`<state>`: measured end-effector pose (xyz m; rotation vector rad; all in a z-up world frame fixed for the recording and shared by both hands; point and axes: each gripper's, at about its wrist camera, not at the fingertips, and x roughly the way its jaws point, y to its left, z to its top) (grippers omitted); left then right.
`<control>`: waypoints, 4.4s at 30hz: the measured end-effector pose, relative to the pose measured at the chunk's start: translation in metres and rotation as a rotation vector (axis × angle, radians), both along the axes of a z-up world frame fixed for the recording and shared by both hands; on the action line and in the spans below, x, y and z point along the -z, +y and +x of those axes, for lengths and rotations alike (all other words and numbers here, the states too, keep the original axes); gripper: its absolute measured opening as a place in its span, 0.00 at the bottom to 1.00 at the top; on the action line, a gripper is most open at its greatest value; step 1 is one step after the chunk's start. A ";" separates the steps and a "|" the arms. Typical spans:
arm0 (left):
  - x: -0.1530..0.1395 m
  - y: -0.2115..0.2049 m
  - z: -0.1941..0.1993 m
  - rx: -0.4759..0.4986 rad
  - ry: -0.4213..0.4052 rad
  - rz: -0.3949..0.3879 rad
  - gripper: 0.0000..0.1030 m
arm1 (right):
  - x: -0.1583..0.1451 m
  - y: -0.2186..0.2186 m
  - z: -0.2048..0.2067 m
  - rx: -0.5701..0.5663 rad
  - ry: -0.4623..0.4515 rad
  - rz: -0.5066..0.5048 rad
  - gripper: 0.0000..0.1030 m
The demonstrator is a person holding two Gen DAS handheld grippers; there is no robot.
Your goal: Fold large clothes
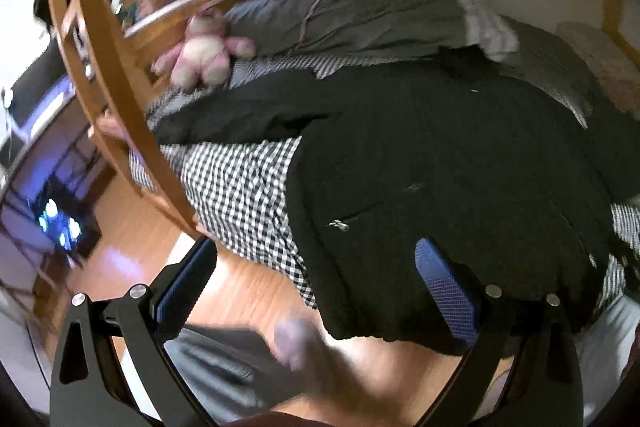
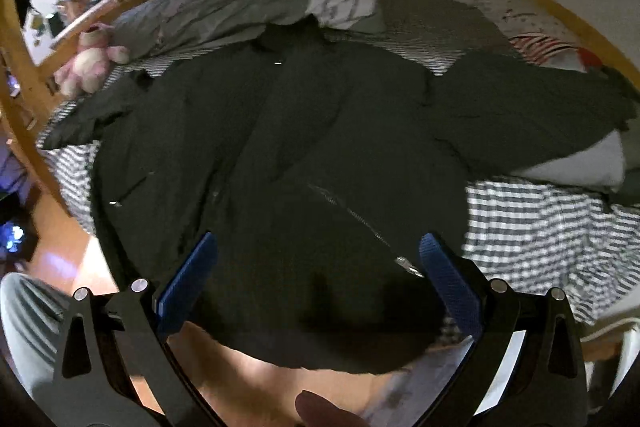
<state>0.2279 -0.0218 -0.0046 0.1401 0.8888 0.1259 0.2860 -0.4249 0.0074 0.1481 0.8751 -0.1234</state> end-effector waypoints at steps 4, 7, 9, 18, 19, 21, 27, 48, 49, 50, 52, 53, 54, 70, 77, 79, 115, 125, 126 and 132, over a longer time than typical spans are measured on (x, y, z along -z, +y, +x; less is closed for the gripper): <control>0.023 0.024 0.037 -0.070 0.002 -0.024 0.95 | 0.020 0.002 0.015 -0.008 -0.002 -0.046 0.97; 0.054 0.046 0.084 -0.112 0.062 -0.053 0.95 | 0.038 0.007 0.036 -0.001 0.012 -0.036 0.97; 0.072 0.060 0.112 -0.101 0.097 -0.092 0.95 | 0.048 0.015 0.054 -0.016 0.019 -0.030 0.97; 0.112 0.169 0.240 -0.179 0.026 -0.312 0.95 | 0.063 0.104 0.143 -0.207 0.030 -0.154 0.97; 0.115 0.183 0.253 -0.193 0.015 -0.377 0.95 | 0.063 0.112 0.151 -0.222 0.028 -0.159 0.97; 0.127 0.203 0.273 -0.169 -0.013 -0.506 0.95 | 0.062 0.137 0.172 -0.272 0.021 -0.164 0.97; 0.147 0.218 0.288 -0.061 -0.022 -0.669 0.95 | 0.063 0.199 0.209 -0.389 -0.016 -0.213 0.97; 0.183 0.287 0.273 -0.430 -0.155 -1.457 0.95 | 0.085 0.261 0.217 -0.475 0.029 -0.172 0.97; 0.183 0.289 0.275 -0.449 -0.165 -1.476 0.95 | 0.084 0.263 0.216 -0.480 0.024 -0.180 0.97; 0.184 0.294 0.277 -0.460 -0.175 -1.494 0.95 | 0.084 0.264 0.216 -0.484 0.019 -0.184 0.97; 0.185 0.299 0.282 -0.476 -0.185 -1.528 0.95 | 0.083 0.267 0.216 -0.491 0.011 -0.193 0.97; 0.182 0.298 0.282 -0.472 -0.190 -1.523 0.95 | 0.083 0.268 0.216 -0.491 0.013 -0.193 0.97; 0.181 0.298 0.277 -0.472 -0.195 -1.517 0.95 | 0.083 0.269 0.217 -0.492 0.016 -0.189 0.97; 0.178 0.292 0.293 -0.564 -0.157 -1.395 0.95 | 0.086 0.275 0.227 -0.496 0.039 -0.163 0.97; 0.152 0.317 0.317 -0.471 -0.266 -1.356 0.95 | 0.081 0.278 0.232 -0.544 -0.009 -0.156 0.97; 0.168 0.331 0.331 -0.508 -0.198 -1.397 0.95 | 0.081 0.279 0.234 -0.550 -0.017 -0.176 0.97; -0.059 0.145 0.336 0.495 -0.410 -0.971 0.09 | 0.012 0.190 0.255 -0.420 -0.260 0.124 0.97; 0.017 -0.159 0.278 0.702 -0.219 -0.426 0.09 | -0.048 -0.028 0.179 0.102 -0.313 -0.015 0.97; 0.042 -0.196 0.269 0.708 -0.193 -0.278 0.09 | -0.047 -0.036 0.176 0.108 -0.313 0.012 0.97; 0.127 -0.274 0.241 0.794 -0.121 0.209 0.26 | -0.061 -0.051 0.222 -0.015 -0.184 0.065 0.97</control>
